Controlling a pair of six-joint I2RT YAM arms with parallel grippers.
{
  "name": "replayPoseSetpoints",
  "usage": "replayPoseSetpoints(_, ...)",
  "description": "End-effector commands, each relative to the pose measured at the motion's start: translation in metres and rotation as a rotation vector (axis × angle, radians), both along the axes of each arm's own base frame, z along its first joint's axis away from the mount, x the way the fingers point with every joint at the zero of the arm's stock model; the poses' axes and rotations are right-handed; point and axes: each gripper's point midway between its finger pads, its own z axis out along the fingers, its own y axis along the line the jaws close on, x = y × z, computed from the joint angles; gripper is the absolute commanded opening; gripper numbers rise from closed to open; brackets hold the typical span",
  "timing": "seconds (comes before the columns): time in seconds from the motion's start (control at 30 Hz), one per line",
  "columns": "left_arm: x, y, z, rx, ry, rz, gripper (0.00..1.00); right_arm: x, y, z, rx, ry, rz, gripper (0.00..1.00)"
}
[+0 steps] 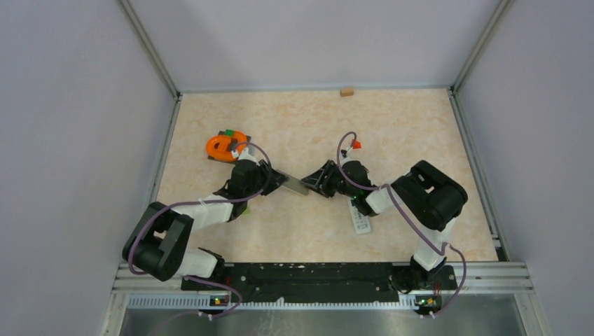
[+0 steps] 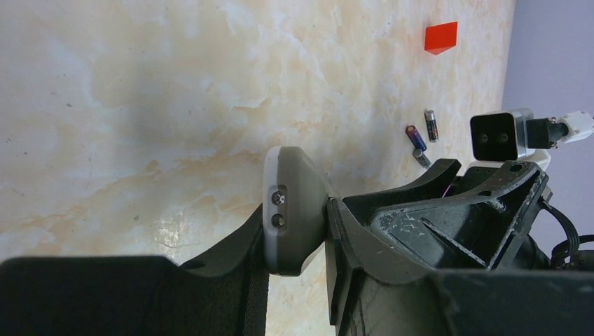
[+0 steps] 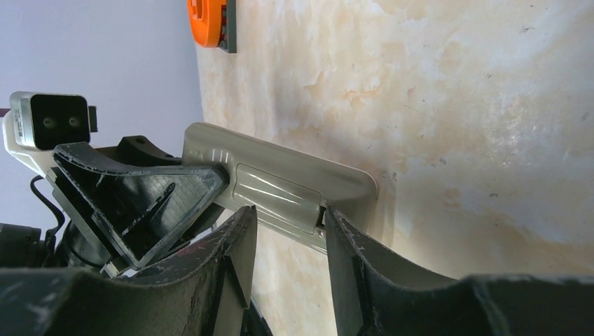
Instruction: Load the batteries into the remote control
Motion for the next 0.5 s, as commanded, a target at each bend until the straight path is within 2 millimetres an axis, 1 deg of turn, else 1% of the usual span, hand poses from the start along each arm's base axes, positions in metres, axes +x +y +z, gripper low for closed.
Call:
replayPoseSetpoints(0.0,-0.053,0.04,-0.084,0.244,0.267,-0.007,0.0,-0.005,0.011,-0.002,0.007,0.016,0.037,0.42)
replayPoseSetpoints(0.1,-0.052,0.038,-0.083,0.234,0.266,-0.006,0.0,-0.005,0.012,-0.003,0.016,0.012,0.039,0.42)
replayPoseSetpoints(0.47,-0.06,0.033,-0.088,0.201,0.288,-0.015,0.0,0.002,0.017,0.022,0.147,-0.097,0.023,0.42)
